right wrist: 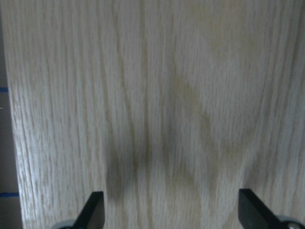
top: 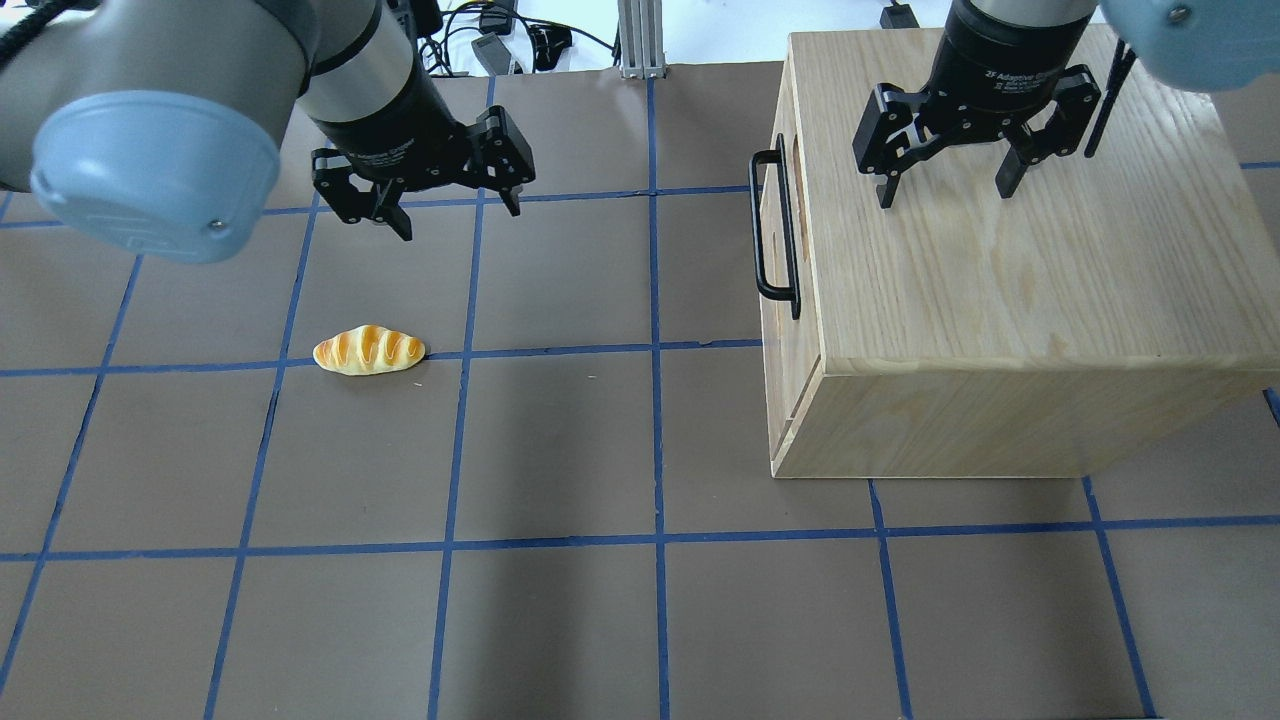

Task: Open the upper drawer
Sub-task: 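Move the left gripper toward the black handle on the wooden drawer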

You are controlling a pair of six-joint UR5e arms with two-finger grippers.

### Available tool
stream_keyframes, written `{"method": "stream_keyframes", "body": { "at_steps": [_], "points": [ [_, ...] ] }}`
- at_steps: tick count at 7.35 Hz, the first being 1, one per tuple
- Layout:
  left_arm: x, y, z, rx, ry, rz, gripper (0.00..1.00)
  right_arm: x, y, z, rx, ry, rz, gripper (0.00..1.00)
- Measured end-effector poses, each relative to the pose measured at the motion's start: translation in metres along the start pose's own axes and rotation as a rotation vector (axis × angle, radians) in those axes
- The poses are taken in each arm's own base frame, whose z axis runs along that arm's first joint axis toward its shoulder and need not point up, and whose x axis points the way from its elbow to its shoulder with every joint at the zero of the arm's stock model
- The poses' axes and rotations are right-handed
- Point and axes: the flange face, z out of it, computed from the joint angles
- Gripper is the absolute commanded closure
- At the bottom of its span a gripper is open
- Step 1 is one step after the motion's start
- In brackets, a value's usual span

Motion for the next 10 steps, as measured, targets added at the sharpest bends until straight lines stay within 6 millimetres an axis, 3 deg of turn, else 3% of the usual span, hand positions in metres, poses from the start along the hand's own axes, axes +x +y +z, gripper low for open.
{"method": "stream_keyframes", "body": {
  "at_steps": [3,5,10],
  "points": [
    [0.062,0.009,0.025,-0.006,0.143,-0.070,0.00,0.000,0.000,0.000,-0.001,0.000,-0.001,0.00],
    [0.093,0.016,0.046,-0.029,0.199,-0.075,0.00,0.000,0.000,0.000,-0.001,0.000,-0.001,0.00],
    [0.128,0.017,0.080,-0.046,0.251,-0.020,0.00,0.000,0.000,0.000,0.000,0.000,-0.001,0.00]
  ]
}}
